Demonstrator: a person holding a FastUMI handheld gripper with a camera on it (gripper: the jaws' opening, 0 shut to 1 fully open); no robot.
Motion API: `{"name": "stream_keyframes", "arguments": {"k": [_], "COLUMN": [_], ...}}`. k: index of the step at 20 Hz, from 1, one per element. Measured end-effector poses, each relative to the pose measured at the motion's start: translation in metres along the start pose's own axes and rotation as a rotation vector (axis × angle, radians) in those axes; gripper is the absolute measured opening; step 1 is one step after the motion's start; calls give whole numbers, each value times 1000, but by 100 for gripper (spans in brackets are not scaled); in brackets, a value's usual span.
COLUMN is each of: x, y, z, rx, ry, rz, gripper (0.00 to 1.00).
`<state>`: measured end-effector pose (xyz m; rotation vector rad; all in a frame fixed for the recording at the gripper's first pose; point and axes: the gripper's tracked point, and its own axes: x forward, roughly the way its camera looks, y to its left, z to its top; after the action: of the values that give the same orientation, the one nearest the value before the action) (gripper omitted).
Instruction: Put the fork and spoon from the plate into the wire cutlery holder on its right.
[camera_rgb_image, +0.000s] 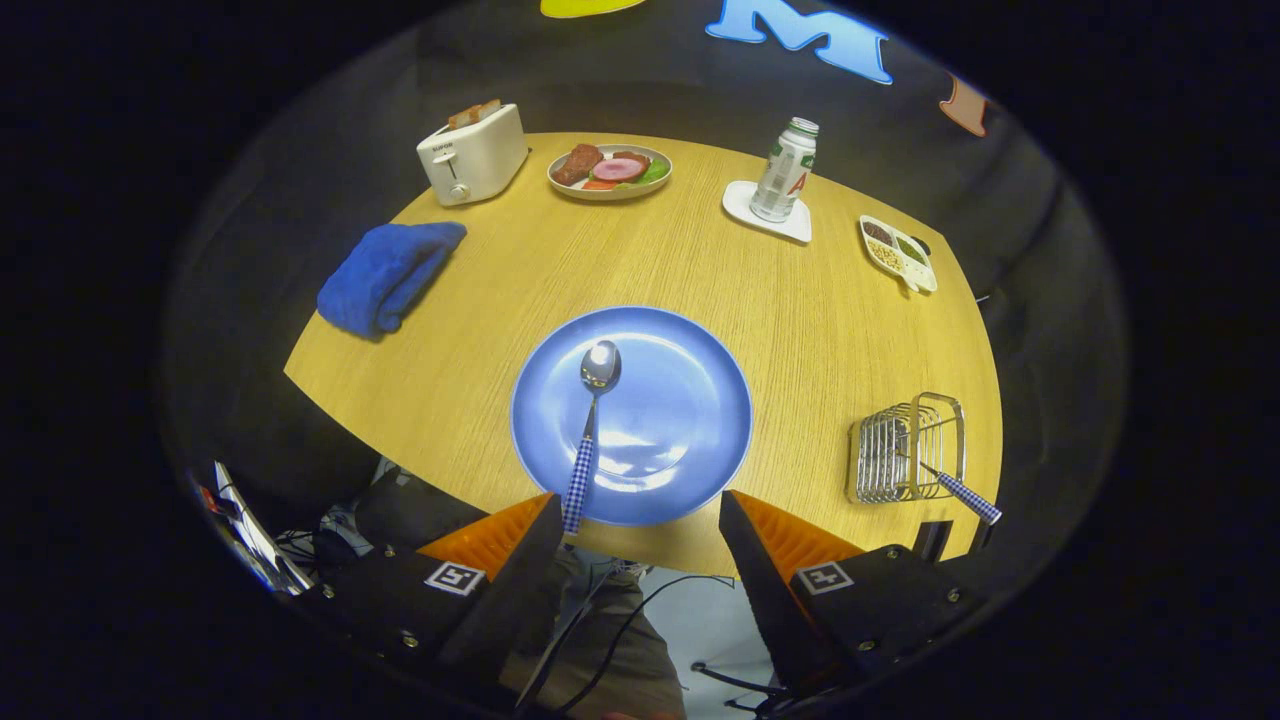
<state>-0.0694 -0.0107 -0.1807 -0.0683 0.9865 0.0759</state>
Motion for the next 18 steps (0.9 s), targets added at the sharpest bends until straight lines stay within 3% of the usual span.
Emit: {"name": "stream_keyframes", "arguments": {"k": [18], "x": [65], "y": [19], "z": [-9], "rx": [-43], "ry": [111], "rz": [-4], "gripper": [97]}}
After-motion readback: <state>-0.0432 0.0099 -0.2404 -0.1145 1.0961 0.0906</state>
